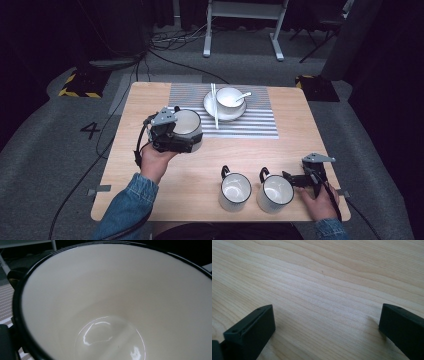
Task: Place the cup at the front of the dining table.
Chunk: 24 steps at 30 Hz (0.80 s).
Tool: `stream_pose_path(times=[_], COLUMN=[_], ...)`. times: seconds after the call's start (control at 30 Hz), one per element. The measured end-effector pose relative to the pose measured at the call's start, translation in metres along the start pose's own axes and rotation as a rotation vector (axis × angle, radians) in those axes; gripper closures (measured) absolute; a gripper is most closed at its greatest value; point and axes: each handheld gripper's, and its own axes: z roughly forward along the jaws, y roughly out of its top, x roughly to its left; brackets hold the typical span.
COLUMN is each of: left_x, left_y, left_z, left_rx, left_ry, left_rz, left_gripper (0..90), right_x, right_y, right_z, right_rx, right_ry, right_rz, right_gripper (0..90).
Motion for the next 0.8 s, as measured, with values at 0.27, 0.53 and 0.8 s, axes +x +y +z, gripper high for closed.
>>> stream_pose_path(times=[0.27,0.53,0.8], left_x=[0.019,0.048,0.08], left_y=[0.021,0.032,0.038], left_z=[0.016,0.035,0.056], left_rx=[0.008,-0.014,-0.004], left_ry=[0.052,0.023,0.115], left_rz=[-0.001,-0.05,-0.075], left_gripper=[3.3,3.3,3.3], right_x=[0.0,0.0,0.0], right_y=[0.0,0.0,0.0], right_z=[0.0,0.0,0.0], right_rx=[0.0,0.0,0.0], right_ry=[0.0,0.0,0.0], right_rz=[0.0,0.0,0.0], right_gripper=[0.6,0.6,0.6])
